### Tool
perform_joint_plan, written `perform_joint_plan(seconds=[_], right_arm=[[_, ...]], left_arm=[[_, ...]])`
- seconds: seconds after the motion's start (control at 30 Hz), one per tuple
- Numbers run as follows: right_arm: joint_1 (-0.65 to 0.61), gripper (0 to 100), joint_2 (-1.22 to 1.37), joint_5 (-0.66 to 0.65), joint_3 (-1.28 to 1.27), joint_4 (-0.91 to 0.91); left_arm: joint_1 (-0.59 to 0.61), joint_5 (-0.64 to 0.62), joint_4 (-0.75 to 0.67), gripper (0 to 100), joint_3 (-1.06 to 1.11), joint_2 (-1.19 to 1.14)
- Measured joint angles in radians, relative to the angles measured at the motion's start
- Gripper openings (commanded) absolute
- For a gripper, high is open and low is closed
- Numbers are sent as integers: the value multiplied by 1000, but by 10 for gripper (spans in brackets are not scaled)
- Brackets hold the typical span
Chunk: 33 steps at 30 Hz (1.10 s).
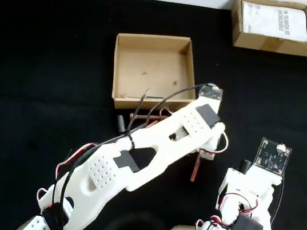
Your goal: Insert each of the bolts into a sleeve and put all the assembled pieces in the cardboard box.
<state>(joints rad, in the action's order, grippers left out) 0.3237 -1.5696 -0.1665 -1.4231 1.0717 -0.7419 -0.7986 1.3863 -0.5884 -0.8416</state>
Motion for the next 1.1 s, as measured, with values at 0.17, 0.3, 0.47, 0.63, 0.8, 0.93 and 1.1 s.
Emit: perform_joint_plan(seconds=[0.17, 0.3, 0.47, 0.63, 0.8, 0.93, 1.1], right_arm=[[0, 7, 0, 0, 0, 0], [0, 7, 0, 0, 0, 0], [-11, 7, 0, 0, 0, 0], [-155, 7, 0, 68, 0, -43], [-399, 7, -35, 222, 9, -112], [-589, 7, -135, 267, 58, -118], [-675, 7, -247, 267, 71, -60]], left_arm=[[2, -2, 0, 50, -12, -26], [0, -3, -2, 6, -21, -32], [11, -5, 14, 9, -89, -41], [72, 0, 123, 9, -279, -55], [135, 11, 276, 9, -608, -55], [147, 104, 370, 9, -884, -55], [153, 183, 385, 9, -1010, -11]])
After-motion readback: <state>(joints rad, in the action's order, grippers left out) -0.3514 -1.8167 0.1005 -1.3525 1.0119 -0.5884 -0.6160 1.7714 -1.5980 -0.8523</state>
